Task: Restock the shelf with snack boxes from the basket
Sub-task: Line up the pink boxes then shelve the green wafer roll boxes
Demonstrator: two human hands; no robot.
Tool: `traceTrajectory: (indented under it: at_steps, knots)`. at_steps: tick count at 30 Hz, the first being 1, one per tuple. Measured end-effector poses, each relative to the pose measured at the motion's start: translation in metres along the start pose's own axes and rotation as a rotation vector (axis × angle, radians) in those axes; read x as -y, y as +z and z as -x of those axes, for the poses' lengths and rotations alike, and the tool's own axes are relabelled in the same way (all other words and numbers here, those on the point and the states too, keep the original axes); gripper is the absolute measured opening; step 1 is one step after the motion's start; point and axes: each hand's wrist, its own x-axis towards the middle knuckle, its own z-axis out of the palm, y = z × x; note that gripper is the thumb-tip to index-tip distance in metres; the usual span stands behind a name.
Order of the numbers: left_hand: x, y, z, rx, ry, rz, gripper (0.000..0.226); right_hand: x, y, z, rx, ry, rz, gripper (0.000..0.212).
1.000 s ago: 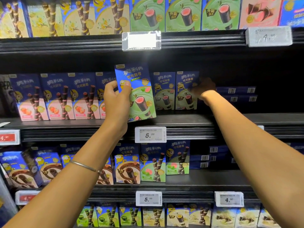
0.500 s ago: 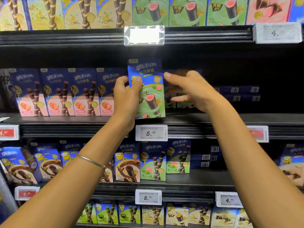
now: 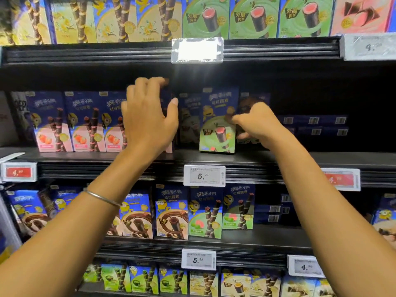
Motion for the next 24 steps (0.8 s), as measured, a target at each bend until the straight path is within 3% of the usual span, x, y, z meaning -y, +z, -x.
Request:
traceTrajectory:
  at_steps: [3, 8, 13, 24]
  knots:
    - [0.01, -0.005, -0.014, 0.106, 0.04, -0.258, 0.053, 0.0, 0.016, -0.007, -0.041, 0.004, 0.171, 0.025]
    - [0.014, -0.004, -0.023, 0.261, 0.01, -0.382, 0.061, 0.006, 0.041, -0.017, -0.066, -0.034, 0.401, 0.01]
    - [0.02, -0.001, -0.023, 0.293, -0.02, -0.408, 0.06, 0.011, 0.057, -0.039, -0.073, -0.05, 0.531, 0.04]
    - [0.029, 0.008, -0.021, 0.291, -0.026, -0.431, 0.058, 0.01, 0.083, -0.052, -0.191, -0.068, 0.464, 0.034]
